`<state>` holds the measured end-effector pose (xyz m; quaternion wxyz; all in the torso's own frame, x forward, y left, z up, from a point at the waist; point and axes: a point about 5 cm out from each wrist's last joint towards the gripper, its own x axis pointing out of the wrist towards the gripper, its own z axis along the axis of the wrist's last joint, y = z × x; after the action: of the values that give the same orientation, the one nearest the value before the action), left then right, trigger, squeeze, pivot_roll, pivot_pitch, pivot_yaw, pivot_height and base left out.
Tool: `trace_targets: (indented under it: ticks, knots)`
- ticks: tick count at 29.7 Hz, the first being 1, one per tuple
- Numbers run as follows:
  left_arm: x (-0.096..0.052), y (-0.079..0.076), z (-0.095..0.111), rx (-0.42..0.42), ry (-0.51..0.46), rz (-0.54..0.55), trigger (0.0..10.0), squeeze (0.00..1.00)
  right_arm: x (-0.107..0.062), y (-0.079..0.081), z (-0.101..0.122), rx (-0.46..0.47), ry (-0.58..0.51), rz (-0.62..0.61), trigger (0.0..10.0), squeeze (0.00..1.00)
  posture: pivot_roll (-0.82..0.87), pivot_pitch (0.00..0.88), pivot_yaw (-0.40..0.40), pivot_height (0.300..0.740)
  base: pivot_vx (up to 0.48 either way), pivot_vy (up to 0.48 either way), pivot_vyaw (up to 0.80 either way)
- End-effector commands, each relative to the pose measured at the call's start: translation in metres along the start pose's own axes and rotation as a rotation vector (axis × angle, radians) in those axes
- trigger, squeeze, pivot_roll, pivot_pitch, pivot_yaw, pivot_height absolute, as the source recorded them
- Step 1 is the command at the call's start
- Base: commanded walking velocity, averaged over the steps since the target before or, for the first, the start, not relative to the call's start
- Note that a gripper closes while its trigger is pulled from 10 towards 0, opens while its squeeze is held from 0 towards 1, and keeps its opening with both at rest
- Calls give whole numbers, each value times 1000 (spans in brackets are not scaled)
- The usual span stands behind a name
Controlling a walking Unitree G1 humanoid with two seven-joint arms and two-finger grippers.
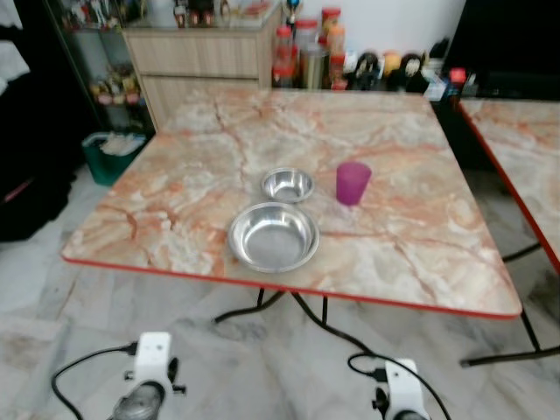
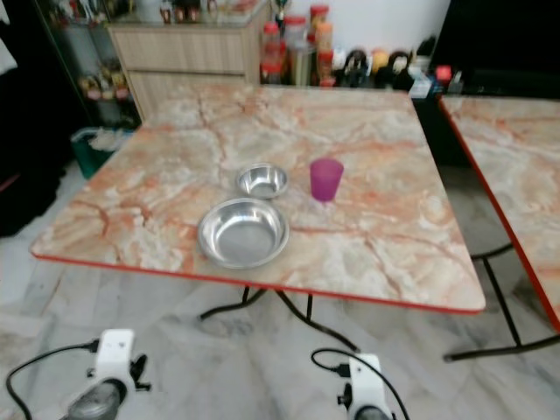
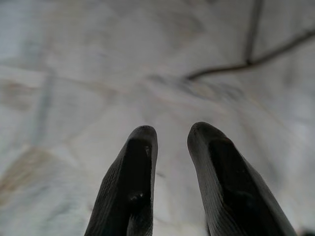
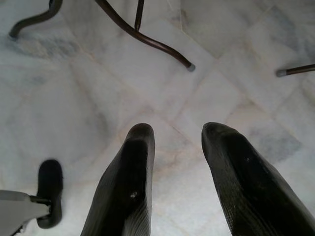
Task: Setting the table
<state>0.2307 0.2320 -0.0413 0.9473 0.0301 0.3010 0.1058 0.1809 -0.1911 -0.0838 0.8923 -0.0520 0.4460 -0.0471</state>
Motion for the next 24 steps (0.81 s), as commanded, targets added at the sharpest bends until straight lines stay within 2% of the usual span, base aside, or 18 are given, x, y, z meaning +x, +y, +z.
trace_targets:
  ticks: [1,3,5,6,7,10,11,12,14,15,17,18,19,20,22,23,24]
  knots:
    - [0,20,3,-45,-12,139,10000,0,0,-2,-2,17,12,-12,10000,0,70,0,29,740,0,0,0]
    - [0,32,9,-52,-40,221,10000,0,0,-1,-2,19,14,-11,10000,0,68,0,30,740,0,0,0]
    - [1,50,28,-70,-120,346,10000,0,0,0,-2,21,14,-10,10000,0,64,0,31,740,0,0,0]
    - [2,52,30,-75,-129,359,10000,0,0,0,-2,21,14,-10,10000,0,64,0,31,740,0,0,0]
    - [3,59,46,-53,-192,402,10000,0,0,1,-1,26,12,-11,10000,0,68,0,30,740,0,0,0]
    - [4,72,78,-33,-308,481,10000,0,0,1,-1,21,13,-9,10000,0,69,0,28,740,0,0,0]
    - [3,79,100,-31,-397,529,10000,0,0,1,-2,18,15,-8,10000,0,69,0,28,740,0,0,0]
    - [2,81,109,-25,-438,542,10000,0,0,1,-2,18,16,-9,10000,0,69,0,28,740,0,0,0]
    - [-1,81,149,9,-589,535,10000,0,0,0,-2,18,18,-12,10000,0,69,0,28,740,0,0,0]
    - [-1,81,149,9,-589,535,10000,0,0,0,-2,18,18,-12,10000,0,69,0,28,740,0,0,0]
    - [-2,68,183,11,-715,420,10000,0,0,0,-2,20,18,-15,10000,0,69,0,28,740,0,0,0]
    - [-3,67,186,12,-728,410,10000,0,0,0,-2,20,18,-15,10000,0,69,0,28,740,0,0,0]
    - [-2,54,200,10,-767,313,10000,0,0,0,-3,20,19,-16,10000,0,71,0,29,740,0,0,0]
    - [-3,28,224,-4,-829,147,10000,0,0,0,-3,20,20,-18,10000,0,66,0,32,740,0,0,0]
    - [-5,11,237,-33,-858,43,10000,0,0,0,-3,19,21,-18,10000,0,63,0,34,740,0,0,0]
    - [-6,-4,244,-64,-868,-30,10000,0,0,0,-3,23,19,-20,10000,0,59,0,38,740,0,0,0]
    - [-7,-10,247,-75,-871,-59,10000,0,0,0,-3,26,17,-21,10000,0,59,0,38,740,0,0,0]
